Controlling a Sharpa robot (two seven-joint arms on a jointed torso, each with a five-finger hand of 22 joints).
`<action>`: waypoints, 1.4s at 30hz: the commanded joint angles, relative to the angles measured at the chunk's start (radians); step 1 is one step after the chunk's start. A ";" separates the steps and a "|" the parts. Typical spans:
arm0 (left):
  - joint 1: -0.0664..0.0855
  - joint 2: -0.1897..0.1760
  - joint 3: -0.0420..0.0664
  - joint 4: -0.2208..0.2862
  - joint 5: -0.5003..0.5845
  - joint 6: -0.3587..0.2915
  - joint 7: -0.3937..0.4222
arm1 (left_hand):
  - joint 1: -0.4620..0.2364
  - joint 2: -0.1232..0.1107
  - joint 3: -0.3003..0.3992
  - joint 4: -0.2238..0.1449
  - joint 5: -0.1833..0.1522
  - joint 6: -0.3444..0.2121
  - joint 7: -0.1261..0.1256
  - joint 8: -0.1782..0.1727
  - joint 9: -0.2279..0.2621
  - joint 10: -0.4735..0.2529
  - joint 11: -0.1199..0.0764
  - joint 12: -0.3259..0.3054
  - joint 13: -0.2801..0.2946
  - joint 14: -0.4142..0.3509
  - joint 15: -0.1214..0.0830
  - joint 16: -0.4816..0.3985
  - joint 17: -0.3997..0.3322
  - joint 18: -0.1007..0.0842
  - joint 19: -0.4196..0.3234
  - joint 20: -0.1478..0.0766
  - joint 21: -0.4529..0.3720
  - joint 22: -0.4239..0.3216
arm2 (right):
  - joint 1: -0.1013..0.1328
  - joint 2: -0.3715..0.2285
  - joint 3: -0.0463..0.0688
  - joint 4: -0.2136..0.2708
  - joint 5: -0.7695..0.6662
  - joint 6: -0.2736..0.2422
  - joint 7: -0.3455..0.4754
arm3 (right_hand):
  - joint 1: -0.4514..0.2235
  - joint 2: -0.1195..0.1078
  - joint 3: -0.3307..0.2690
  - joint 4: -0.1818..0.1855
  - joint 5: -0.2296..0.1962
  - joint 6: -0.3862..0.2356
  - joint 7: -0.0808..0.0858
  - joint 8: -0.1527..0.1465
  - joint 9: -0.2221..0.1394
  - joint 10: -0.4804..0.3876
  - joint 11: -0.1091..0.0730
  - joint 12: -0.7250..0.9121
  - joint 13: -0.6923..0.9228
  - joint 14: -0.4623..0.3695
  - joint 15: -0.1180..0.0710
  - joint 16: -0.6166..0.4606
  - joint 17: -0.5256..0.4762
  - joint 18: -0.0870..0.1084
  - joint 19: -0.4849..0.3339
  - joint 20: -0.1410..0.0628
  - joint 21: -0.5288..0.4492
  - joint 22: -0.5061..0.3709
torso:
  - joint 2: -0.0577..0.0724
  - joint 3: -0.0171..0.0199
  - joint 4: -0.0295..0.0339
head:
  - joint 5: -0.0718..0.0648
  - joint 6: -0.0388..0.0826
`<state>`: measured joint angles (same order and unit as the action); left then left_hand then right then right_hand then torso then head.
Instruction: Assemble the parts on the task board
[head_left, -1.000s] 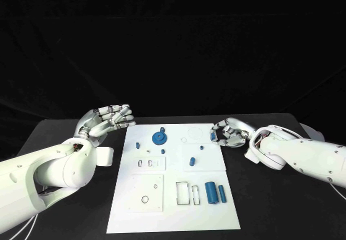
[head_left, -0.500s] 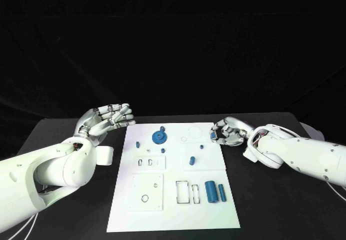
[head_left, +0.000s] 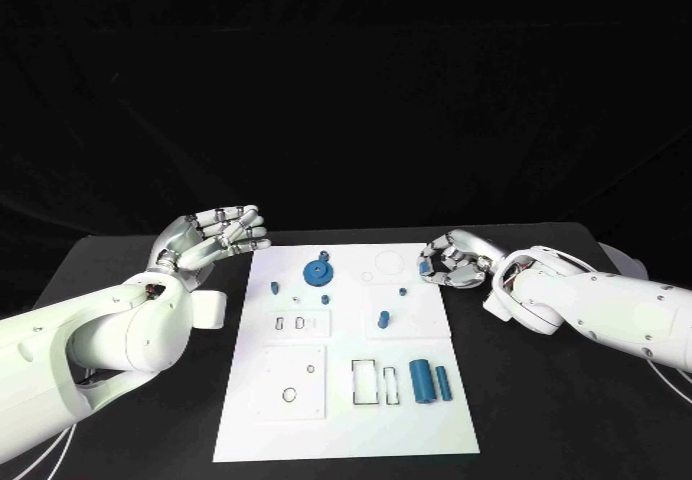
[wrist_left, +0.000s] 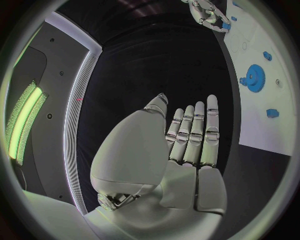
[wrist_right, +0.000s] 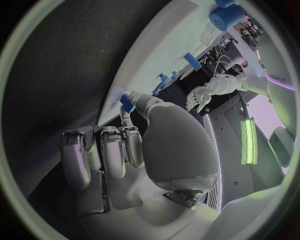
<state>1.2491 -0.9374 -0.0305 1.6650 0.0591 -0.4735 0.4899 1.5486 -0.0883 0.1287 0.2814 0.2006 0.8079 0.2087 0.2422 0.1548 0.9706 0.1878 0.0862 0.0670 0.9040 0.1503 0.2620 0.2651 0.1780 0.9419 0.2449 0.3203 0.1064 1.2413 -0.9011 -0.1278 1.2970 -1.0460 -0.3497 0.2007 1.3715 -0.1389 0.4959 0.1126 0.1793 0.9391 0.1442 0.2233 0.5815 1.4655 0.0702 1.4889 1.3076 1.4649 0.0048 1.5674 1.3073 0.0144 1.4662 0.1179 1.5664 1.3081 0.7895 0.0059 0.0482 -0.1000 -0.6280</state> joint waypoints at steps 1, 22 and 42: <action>0.001 0.002 0.001 0.002 -0.003 0.016 0.003 | 0.009 -0.002 0.006 -0.002 -0.004 0.005 0.010 -0.002 0.000 0.004 0.000 -0.006 0.000 -0.001 -0.001 -0.007 0.001 0.006 0.002 0.002 -0.003 -0.002 | -0.001 -0.003 0.000 0.019 0.012 -0.062 0.006 | 0.006 0.026 0.015 -0.004 -0.005 0.011 -0.006 0.014 0.018 0.022 -0.010 0.003 0.175 0.106 -0.010 0.003 0.263 -0.014 0.105 -0.011 0.004 0.263 | 0.000 0.0008 0.0007 | 0.003 -0.003; 0.001 0.022 0.001 -0.025 -0.003 0.024 -0.003 | 0.009 -0.003 0.005 -0.002 -0.004 0.003 0.011 -0.004 -0.001 0.002 0.001 -0.008 0.000 -0.003 0.000 -0.008 0.002 0.005 0.002 0.002 -0.003 -0.002 | 0.051 0.136 -0.003 0.299 -0.198 -0.126 -0.292 | -0.015 0.051 0.034 -0.012 -0.017 -0.002 -0.013 0.043 0.044 -0.003 -0.018 -0.027 0.146 0.106 -0.018 0.003 0.263 -0.014 0.105 -0.021 0.004 0.263 | -0.013 -0.0084 0.0049 | 0.048 -0.033; 0.001 0.035 0.000 -0.035 -0.003 0.021 -0.005 | 0.011 -0.003 0.006 -0.002 -0.004 0.001 0.011 -0.005 -0.001 0.000 0.002 -0.011 -0.001 -0.007 0.002 -0.011 0.002 0.004 0.000 0.003 -0.005 -0.003 | -0.025 0.339 -0.028 0.238 -0.414 -0.049 -0.457 | -0.032 0.043 0.029 -0.007 -0.025 -0.006 -0.013 0.045 0.045 -0.002 -0.017 -0.027 0.146 0.106 -0.017 0.003 0.263 -0.014 0.105 -0.021 0.004 0.263 | -0.016 -0.0135 0.0073 | 0.080 -0.058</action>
<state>1.2491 -0.9038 -0.0308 1.6282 0.0591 -0.4696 0.4797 1.5526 -0.0923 0.1287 0.2813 0.2006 0.8078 0.2087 0.2422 0.1548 0.9706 0.1878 0.0812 0.0670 0.9040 0.1503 0.2543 0.2662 0.1781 0.9418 0.2448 0.3204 0.1042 1.2193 -0.5669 -0.1549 1.5366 -1.3826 -0.4368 -0.2007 1.3543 -0.0962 0.5227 0.1017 0.1582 0.9279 0.1364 0.2246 0.5794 1.4668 0.0572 1.4667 1.3073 1.4684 -0.0058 1.5674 1.3078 0.0144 1.4663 0.1036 1.5664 1.3075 0.7735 -0.0091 0.0563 -0.0241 -0.6822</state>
